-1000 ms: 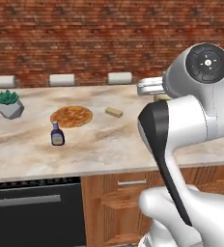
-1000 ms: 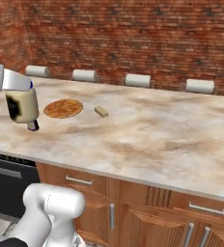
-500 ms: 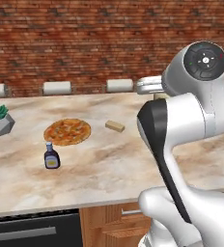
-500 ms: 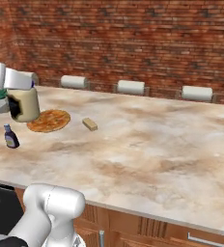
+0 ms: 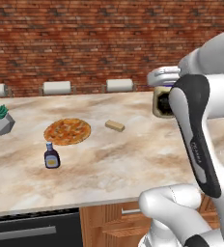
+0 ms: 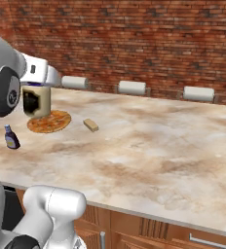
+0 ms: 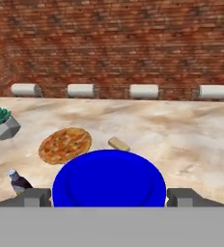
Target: Move the mayonnaise and condiment bottle from the cabinet to the dining counter.
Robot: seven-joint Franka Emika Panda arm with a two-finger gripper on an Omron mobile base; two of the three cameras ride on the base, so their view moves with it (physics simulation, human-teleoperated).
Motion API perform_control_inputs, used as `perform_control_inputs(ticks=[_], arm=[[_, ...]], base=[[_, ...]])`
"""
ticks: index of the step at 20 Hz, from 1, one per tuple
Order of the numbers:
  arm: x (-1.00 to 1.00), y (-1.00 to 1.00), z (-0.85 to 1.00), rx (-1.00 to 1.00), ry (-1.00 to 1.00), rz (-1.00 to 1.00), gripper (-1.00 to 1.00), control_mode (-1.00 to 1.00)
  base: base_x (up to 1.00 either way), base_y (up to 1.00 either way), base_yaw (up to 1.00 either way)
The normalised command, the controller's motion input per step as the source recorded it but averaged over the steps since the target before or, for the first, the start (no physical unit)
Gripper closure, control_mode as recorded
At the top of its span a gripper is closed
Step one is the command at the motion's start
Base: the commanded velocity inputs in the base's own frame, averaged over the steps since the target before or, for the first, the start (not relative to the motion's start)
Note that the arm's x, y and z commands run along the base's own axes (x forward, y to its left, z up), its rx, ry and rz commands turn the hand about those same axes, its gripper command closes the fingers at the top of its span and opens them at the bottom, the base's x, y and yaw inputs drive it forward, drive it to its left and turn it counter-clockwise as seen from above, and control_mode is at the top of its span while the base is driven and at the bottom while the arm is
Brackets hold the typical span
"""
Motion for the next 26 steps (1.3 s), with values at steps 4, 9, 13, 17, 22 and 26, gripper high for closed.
perform_control_inputs(ticks=[4,9,13,17,22,26], arm=[[0.53,-0.33,-0.16,0.16,0.0,0.55,1.0,-1.0],[0.5,-0.12,-0.29,0.12,0.0,0.54,1.0,-1.0],[0.52,0.0,-0.39,0.07,0.01,0.5,1.0,-1.0],[0.43,0.0,-0.3,0.07,0.01,0.45,1.0,-1.0],[0.2,0.25,-0.28,0.05,0.0,0.34,1.0,-1.0],[0.07,0.6,-0.34,0.01,0.0,0.22,1.0,-1.0]], base=[[0.0,0.0,0.0],[0.0,0.0,0.0],[0.0,0.0,0.0],[0.0,0.0,0.0],[0.0,0.0,0.0],[0.0,0.0,0.0]])
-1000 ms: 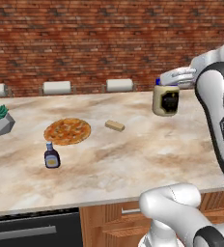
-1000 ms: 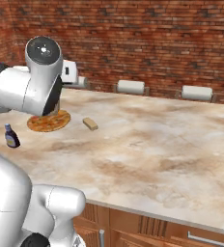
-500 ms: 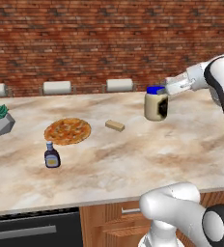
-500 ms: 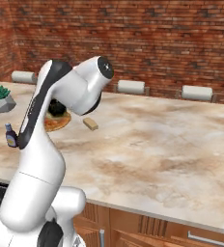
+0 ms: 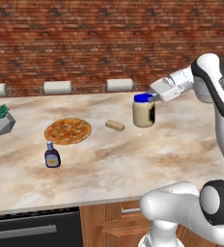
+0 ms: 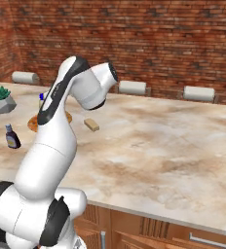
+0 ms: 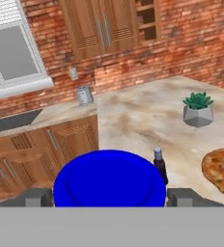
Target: Move the mayonnaise and condiment bottle from the cabinet to the dining counter.
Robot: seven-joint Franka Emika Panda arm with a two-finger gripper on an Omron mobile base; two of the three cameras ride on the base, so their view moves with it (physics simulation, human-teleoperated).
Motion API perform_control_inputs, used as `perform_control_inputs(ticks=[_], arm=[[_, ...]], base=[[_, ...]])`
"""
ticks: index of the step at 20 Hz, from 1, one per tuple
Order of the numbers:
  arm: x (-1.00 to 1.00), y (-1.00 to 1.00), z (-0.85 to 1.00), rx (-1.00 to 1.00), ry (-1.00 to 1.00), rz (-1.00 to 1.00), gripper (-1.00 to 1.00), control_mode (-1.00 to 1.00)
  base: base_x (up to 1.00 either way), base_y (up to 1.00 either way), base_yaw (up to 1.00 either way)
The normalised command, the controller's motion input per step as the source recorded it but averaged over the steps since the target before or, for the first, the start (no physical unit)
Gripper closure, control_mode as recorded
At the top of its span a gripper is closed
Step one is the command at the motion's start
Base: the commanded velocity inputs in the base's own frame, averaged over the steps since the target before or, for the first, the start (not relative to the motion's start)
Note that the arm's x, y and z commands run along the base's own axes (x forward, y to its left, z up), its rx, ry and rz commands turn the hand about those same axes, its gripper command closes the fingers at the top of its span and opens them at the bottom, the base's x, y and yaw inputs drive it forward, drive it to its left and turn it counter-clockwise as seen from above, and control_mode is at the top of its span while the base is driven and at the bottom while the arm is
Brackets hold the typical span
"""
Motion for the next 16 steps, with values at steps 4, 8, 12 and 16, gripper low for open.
perform_control_inputs(ticks=[4,8,12,16], arm=[[0.09,0.5,-0.46,0.0,-0.04,0.15,1.0,-1.0],[0.1,0.39,-0.61,0.0,-0.1,0.07,1.0,-1.0],[0.07,0.32,-0.62,0.0,-0.17,0.0,1.0,-1.0],[0.22,0.21,-0.58,0.0,-0.23,0.0,1.0,-1.0]], base=[[0.0,0.0,0.0],[0.0,0.0,0.0],[0.0,0.0,0.0],[0.0,0.0,0.0]])
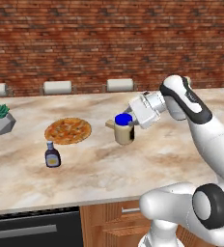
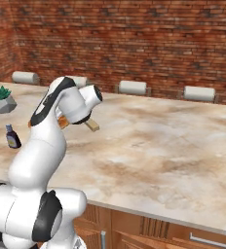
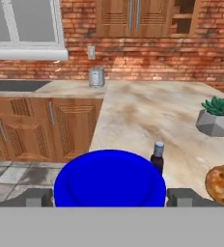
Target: Move the mayonnaise and condiment bottle from the cabinet to the dining counter.
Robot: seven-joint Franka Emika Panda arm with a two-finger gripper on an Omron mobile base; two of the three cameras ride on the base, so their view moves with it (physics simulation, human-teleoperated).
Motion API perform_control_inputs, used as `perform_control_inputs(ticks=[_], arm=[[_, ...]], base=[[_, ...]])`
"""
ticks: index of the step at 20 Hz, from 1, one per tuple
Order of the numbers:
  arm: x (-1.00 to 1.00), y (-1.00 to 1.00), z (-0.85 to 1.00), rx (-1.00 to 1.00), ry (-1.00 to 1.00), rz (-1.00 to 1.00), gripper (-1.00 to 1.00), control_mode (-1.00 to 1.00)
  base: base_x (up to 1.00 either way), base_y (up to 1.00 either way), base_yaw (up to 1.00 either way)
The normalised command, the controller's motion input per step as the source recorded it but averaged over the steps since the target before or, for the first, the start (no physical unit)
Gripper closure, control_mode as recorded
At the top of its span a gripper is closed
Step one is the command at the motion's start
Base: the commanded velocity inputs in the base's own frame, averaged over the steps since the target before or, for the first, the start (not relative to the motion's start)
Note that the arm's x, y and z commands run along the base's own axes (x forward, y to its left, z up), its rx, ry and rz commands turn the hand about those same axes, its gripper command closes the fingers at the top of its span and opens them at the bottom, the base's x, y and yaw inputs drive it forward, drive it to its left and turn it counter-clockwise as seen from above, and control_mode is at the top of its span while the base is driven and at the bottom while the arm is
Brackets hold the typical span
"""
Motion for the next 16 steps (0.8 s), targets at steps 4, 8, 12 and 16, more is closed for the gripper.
perform_control_inputs(ticks=[4,8,12,16], arm=[[0.44,0.16,-0.64,0.0,-0.14,0.0,1.0,-1.0],[0.61,0.05,-0.54,0.0,-0.05,0.0,1.0,-1.0],[0.74,0.0,-0.36,0.01,0.0,0.0,1.0,-1.0],[0.71,0.0,-0.33,0.02,0.0,0.0,1.0,-1.0]], base=[[0.0,0.0,0.0],[0.0,0.0,0.0],[0.0,0.0,0.0],[0.0,0.0,0.0]])
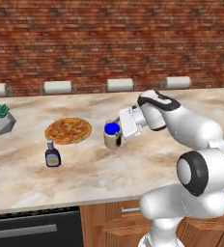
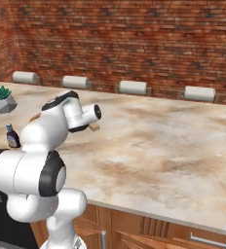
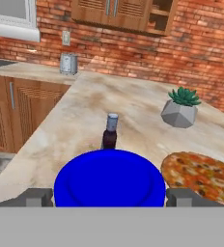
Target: Move the mayonnaise and condiment bottle from the cabinet to the dining counter.
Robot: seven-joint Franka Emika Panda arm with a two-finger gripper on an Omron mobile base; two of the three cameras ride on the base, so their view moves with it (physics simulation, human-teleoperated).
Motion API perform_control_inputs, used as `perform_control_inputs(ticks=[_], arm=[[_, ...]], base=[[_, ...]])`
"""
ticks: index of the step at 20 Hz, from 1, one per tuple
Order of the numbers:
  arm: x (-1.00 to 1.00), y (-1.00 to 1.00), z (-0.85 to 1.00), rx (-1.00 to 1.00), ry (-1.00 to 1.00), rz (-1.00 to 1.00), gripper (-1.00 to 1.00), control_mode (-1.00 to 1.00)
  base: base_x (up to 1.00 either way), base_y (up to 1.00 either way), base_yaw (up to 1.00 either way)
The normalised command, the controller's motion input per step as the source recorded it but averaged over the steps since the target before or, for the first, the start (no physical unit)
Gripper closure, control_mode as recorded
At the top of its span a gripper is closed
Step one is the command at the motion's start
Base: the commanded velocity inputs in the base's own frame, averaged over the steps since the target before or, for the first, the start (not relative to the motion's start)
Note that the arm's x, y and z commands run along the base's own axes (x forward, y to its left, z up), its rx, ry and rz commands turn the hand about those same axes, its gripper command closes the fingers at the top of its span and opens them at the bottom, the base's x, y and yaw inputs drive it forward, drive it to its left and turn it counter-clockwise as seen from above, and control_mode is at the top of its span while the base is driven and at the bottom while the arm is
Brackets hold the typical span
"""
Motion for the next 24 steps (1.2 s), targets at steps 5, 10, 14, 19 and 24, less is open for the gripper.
perform_control_inputs(ticks=[5,10,14,19,24], arm=[[0.62,0.0,-0.41,0.02,0.05,0.0,1.0,-1.0],[0.42,0.0,-0.42,0.01,0.05,0.0,1.0,-1.0],[0.39,0.0,-0.38,0.01,0.03,0.0,1.0,-1.0],[0.39,0.0,-0.39,0.01,0.03,0.0,1.0,-1.0],[0.37,0.0,-0.39,0.0,0.03,0.0,1.0,-1.0]], base=[[0.0,0.0,0.0],[0.0,0.0,0.0],[0.0,0.0,0.0],[0.0,0.0,0.0],[0.0,0.0,0.0]])
